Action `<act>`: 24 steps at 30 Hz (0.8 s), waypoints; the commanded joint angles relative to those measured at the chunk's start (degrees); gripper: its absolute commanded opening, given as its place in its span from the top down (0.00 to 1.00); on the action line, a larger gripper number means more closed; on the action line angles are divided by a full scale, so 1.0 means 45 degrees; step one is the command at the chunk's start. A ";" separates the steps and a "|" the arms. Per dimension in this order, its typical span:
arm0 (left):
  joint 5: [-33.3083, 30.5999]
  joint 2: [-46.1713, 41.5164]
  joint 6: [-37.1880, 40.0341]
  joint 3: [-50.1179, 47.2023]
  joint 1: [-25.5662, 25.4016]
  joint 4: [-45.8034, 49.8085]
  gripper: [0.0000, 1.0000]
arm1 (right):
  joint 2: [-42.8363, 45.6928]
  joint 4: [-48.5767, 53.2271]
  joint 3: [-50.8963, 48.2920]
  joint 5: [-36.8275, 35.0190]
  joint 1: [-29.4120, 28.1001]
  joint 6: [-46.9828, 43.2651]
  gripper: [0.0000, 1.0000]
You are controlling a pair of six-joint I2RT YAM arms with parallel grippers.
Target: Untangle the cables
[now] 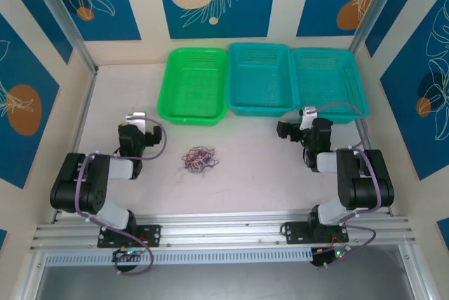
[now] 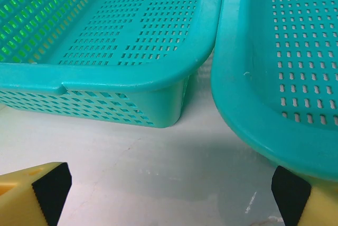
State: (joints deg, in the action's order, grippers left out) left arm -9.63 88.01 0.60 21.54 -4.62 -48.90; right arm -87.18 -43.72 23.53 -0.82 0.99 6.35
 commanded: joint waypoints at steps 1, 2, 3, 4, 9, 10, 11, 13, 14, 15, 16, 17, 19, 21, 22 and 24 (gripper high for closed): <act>0.0020 0.0013 0.0101 -0.0021 -0.0013 -0.0409 0.00 | 0.0031 -0.0238 0.0219 -0.0005 0.0013 -0.0161 0.01; 0.0023 0.0013 0.0101 -0.0031 -0.0001 -0.0411 0.00 | 0.0018 -0.0254 0.0219 0.0004 0.0014 -0.0161 0.01; 0.0030 0.0013 0.0101 -0.0021 -0.0020 -0.0413 0.00 | 0.0035 -0.0245 0.0219 0.0005 0.0013 -0.0161 0.01; 0.0020 0.0013 0.0101 -0.0016 0.0007 -0.0404 0.00 | 0.0027 -0.0258 0.0215 0.0005 0.0013 -0.0162 0.01; 0.0020 0.0013 0.0102 -0.0011 -0.0011 -0.0402 0.00 | 0.0029 -0.0256 0.0218 0.0001 0.0013 -0.0162 0.01; 0.0013 0.0014 0.0101 -0.0013 -0.0018 -0.0402 0.00 | 0.0018 -0.0242 0.0230 0.0004 0.0013 -0.0151 0.01; 0.0029 0.0013 0.0100 -0.0014 -0.0010 -0.0402 0.00 | 0.0011 -0.0230 0.0233 0.0022 0.0013 -0.0142 0.01; 0.0030 0.0023 0.0102 -0.0006 -0.0006 -0.0402 0.00 | 0.0036 -0.0247 0.0216 0.0001 0.0011 -0.0161 0.01; 0.0030 0.0013 0.0101 -0.0028 0.0005 -0.0402 0.00 | 0.0038 -0.0289 0.0191 -0.0004 0.0013 -0.0161 0.01; 0.0030 0.0014 0.0101 -0.0024 -0.0010 -0.0403 0.00 | 0.0046 -0.0316 0.0180 0.0006 0.0013 -0.0161 0.01; 0.0030 0.0013 0.0101 -0.0021 -0.0020 -0.0401 0.00 | 0.0056 -0.0319 0.0177 0.0004 0.0014 -0.0161 0.01; 0.0030 0.0013 0.0101 -0.0021 -0.0005 -0.0420 0.00 | 0.0056 -0.0338 0.0156 0.0004 0.0013 -0.0161 0.00; 0.0030 -0.0006 0.0101 -0.0040 0.0005 -0.0438 0.00 | 0.0206 -0.0332 0.0105 -0.0306 -0.0042 -0.0078 0.02; -0.0008 -0.0057 0.0106 -0.0100 -0.0018 -0.0489 0.00 | 0.0877 -0.0270 -0.0150 -0.1190 -0.0096 0.0205 0.03; -0.0045 -0.0210 0.0101 -0.0144 -0.0006 -0.0480 0.00 | 0.1363 -0.0061 -0.0273 -0.1564 -0.0100 0.0356 0.03; -0.0288 -0.0811 0.0042 -0.0397 -0.0046 -0.0470 0.00 | 0.2956 0.1593 -0.0257 -0.2283 -0.0104 0.0956 0.03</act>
State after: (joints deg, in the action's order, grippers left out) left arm -9.69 87.48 0.60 21.23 -4.62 -48.88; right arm -82.13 -41.25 22.72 -5.32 0.75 7.53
